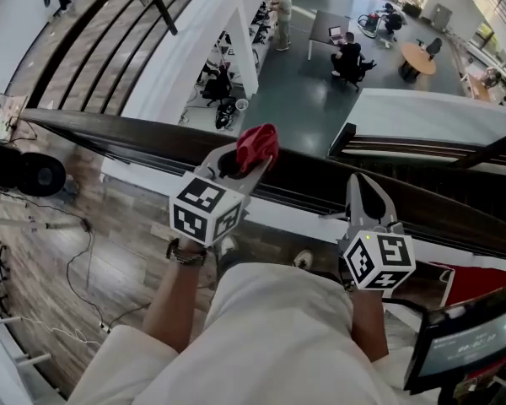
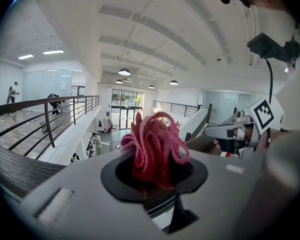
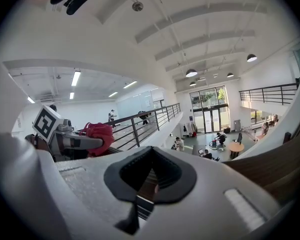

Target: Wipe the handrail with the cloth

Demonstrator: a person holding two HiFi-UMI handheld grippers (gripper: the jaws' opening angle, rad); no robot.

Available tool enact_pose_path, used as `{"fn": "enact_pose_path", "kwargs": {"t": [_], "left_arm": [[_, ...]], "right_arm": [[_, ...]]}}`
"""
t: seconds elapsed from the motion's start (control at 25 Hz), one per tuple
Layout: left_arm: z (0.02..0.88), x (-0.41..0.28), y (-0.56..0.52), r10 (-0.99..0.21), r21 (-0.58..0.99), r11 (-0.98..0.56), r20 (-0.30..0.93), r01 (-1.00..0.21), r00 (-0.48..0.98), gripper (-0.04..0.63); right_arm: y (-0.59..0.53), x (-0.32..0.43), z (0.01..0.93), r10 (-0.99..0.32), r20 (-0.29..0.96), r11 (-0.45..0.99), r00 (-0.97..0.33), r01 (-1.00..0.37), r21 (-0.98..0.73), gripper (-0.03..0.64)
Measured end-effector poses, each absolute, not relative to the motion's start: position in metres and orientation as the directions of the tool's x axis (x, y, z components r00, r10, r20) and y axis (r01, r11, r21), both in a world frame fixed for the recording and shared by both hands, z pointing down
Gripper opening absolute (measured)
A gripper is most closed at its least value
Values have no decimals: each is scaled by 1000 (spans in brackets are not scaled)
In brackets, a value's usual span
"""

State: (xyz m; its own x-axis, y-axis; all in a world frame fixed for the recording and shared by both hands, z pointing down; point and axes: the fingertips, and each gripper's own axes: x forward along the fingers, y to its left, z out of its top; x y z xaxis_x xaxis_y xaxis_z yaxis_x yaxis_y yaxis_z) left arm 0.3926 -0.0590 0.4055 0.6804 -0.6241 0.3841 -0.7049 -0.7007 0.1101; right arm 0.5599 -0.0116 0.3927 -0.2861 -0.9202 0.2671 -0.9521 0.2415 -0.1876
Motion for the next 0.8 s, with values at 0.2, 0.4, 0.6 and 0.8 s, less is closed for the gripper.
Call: {"fn": "enact_pose_path", "kwargs": {"t": [0.2, 0.4, 0.6, 0.8], "left_arm": [[404, 390, -61, -666, 114, -661, 366, -742, 650, 126], [406, 388, -64, -691, 107, -643, 346, -758, 635, 126], [412, 394, -59, -736, 9, -621, 339, -784, 586, 126], [408, 402, -60, -706, 42, -646, 344, -762, 619, 126]], "right_arm": [[-12, 561, 388, -909, 268, 277, -319, -943, -182, 3], [-19, 561, 391, -912, 283, 251, -297, -950, -187, 3], [-19, 563, 401, -916, 306, 201, -260, -956, -213, 3], [-19, 572, 395, -936, 306, 133, -176, -979, -156, 3]]}}
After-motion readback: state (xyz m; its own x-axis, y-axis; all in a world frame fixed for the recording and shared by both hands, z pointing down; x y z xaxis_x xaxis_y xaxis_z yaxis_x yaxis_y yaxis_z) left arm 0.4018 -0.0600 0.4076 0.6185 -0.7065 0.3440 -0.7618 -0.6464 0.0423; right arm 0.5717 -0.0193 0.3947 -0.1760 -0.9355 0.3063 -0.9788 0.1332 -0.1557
